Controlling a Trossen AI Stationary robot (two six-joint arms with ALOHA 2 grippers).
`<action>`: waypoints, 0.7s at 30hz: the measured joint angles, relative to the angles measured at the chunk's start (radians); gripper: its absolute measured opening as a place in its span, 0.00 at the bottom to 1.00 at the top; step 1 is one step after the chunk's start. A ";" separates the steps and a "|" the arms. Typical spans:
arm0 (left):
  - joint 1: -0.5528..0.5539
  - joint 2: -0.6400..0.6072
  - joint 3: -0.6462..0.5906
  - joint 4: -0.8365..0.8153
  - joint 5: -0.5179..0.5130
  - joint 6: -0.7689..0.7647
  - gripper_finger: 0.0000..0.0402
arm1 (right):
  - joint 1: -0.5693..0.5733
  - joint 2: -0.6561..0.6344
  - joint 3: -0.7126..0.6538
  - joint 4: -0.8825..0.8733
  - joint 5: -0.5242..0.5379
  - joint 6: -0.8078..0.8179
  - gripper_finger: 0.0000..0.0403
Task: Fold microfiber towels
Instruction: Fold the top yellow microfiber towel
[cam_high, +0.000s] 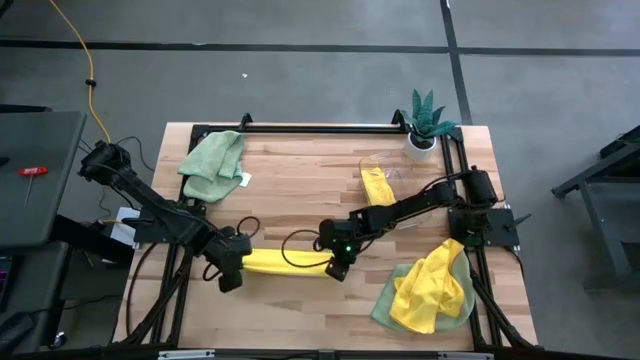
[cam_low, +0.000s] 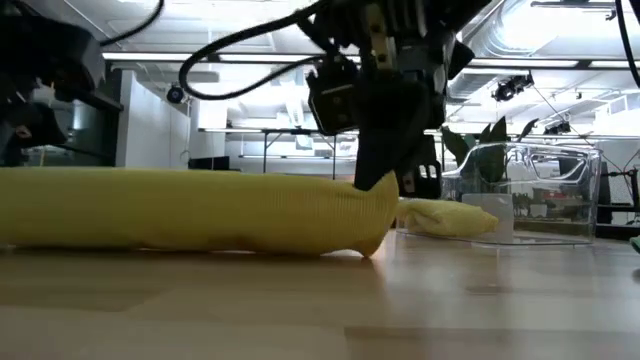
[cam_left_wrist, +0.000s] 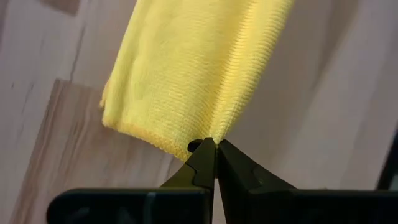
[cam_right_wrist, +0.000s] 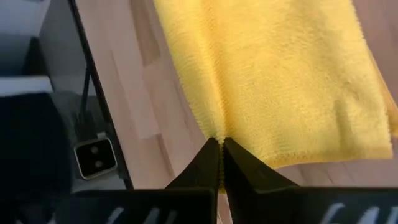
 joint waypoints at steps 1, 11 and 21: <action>0.005 0.009 0.000 0.000 -0.001 -0.021 0.00 | -0.006 0.000 0.000 -0.002 -0.001 0.023 0.00; 0.040 0.040 0.000 -0.004 -0.017 -0.085 0.00 | -0.040 -0.018 0.000 -0.011 -0.023 0.090 0.00; -0.064 0.079 0.003 0.142 0.026 -0.206 0.00 | 0.017 -0.014 0.002 -0.034 -0.028 0.133 0.00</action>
